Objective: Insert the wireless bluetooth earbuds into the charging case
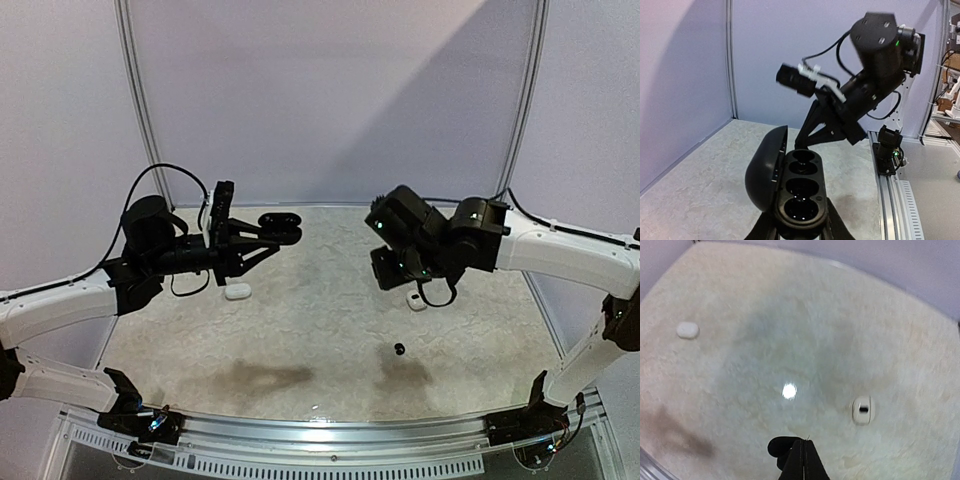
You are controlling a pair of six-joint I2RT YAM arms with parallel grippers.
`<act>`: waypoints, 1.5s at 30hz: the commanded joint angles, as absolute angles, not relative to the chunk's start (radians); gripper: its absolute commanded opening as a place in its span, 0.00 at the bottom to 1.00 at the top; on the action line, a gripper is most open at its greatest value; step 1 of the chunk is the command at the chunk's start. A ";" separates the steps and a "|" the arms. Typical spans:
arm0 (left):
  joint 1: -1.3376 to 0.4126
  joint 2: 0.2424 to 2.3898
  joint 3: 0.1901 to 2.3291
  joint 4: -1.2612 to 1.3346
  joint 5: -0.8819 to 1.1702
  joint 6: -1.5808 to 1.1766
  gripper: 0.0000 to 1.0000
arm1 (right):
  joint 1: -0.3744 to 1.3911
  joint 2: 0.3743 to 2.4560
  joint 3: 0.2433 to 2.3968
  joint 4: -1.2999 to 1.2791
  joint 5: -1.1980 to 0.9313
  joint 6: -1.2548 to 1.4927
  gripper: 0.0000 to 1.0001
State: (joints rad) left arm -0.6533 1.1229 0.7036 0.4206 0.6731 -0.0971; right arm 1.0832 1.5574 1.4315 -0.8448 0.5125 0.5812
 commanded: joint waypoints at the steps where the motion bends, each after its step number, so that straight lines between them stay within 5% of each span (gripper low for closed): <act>1: -0.655 1.102 0.707 0.501 0.617 -0.042 0.00 | 1.156 1.591 1.618 -0.758 0.757 0.282 0.00; 7: -0.658 1.088 0.719 0.508 0.593 0.098 0.00 | 1.284 1.604 1.699 -0.424 0.840 -0.190 0.00; 12: -0.658 1.086 0.721 0.530 0.594 0.137 0.00 | 1.313 1.609 1.723 -0.325 0.775 -0.317 0.00; 35: -0.651 1.093 0.725 0.549 0.619 0.014 0.00 | 1.334 1.601 1.758 -0.272 0.572 -0.395 0.00; 45: -0.652 1.089 0.749 0.477 0.591 -0.119 0.00 | 1.359 1.774 1.934 -0.387 0.549 -0.601 0.00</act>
